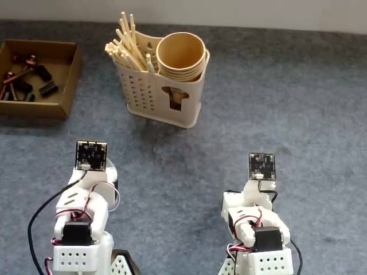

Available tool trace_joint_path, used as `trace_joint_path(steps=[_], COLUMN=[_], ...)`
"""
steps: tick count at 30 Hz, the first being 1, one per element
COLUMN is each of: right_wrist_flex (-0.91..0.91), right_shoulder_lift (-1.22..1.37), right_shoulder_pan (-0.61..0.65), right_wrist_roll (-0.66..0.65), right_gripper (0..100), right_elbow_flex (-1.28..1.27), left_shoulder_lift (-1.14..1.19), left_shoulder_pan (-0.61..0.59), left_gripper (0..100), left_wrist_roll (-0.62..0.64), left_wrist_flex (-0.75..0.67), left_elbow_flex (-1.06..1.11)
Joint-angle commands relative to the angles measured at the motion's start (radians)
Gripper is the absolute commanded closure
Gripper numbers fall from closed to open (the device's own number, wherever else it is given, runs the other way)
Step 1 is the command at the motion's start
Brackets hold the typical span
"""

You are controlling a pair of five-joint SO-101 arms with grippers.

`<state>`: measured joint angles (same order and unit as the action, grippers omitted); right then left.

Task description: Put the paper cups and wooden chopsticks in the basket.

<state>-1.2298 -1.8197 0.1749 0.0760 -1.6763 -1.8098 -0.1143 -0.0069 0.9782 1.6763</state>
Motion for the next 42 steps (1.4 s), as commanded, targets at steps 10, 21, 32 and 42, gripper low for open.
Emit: trace_joint_path(steps=[10, 21, 32, 42], right_wrist_flex=[-0.012, -0.012, -0.012, -0.012], right_shoulder_lift=[-0.010, -0.010, -0.010, -0.010], right_shoulder_pan=[-0.013, -0.013, -0.013, -0.013], right_wrist_roll=[0.002, 0.002, 0.002, 0.002], right_gripper=[99.4, 99.4, 99.4, 99.4], right_elbow_flex=[-0.153, -0.153, -0.153, -0.153], left_shoulder_lift=[0.004, -0.005, -0.005, -0.005], left_shoulder_pan=[0.016, 0.018, 0.016, 0.016], left_gripper=[99, 99, 99, 99], left_wrist_roll=[-0.008, -0.002, -0.002, -0.002], left_wrist_flex=[0.301, 0.342, 0.342, 0.342], left_elbow_flex=[0.021, 0.021, 0.021, 0.021])
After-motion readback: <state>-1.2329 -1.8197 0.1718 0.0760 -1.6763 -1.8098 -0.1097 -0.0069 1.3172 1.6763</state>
